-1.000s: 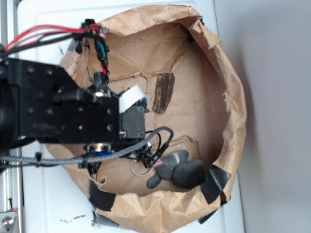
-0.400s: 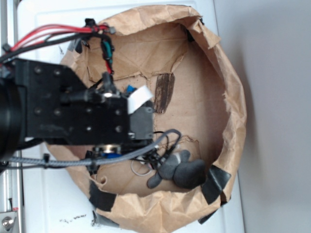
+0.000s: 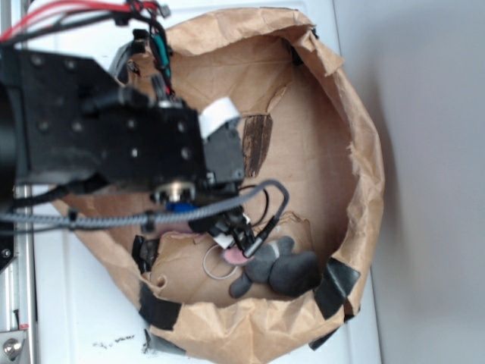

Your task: Grab the blue sponge.

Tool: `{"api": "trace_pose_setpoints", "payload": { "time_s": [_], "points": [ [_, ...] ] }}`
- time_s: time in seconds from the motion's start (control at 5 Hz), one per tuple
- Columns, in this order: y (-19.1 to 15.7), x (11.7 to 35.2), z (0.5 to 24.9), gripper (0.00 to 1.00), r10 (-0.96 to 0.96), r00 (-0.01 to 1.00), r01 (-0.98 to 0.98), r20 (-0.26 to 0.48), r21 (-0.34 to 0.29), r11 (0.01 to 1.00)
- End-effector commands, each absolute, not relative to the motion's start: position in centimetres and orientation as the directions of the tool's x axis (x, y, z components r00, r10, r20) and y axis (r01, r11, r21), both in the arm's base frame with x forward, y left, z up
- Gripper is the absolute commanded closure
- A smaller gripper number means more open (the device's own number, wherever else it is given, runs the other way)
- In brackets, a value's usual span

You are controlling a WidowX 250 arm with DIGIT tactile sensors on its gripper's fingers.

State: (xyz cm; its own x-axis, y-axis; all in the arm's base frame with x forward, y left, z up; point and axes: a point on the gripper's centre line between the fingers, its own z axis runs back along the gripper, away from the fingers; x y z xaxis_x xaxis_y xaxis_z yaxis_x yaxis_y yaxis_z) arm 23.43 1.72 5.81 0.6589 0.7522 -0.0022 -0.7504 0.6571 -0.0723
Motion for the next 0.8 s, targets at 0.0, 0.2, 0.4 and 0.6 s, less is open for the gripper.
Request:
{"api": "trace_pose_setpoints", "payload": {
  "time_s": [0.0, 0.2, 0.4, 0.6],
  "points": [
    [3.5, 25.0, 6.5, 0.00, 0.794, 0.605, -0.786, 0.061, -0.115, 0.608],
    [3.2, 26.1, 5.8, 0.00, 0.809, 0.584, -0.801, 0.065, -0.118, 0.587],
    [2.6, 26.7, 5.3, 0.00, 0.814, 0.578, -0.807, 0.054, -0.107, 0.580],
    [2.0, 26.8, 4.0, 0.00, 0.802, 0.590, -0.801, 0.092, -0.059, 0.596]
  ]
}}
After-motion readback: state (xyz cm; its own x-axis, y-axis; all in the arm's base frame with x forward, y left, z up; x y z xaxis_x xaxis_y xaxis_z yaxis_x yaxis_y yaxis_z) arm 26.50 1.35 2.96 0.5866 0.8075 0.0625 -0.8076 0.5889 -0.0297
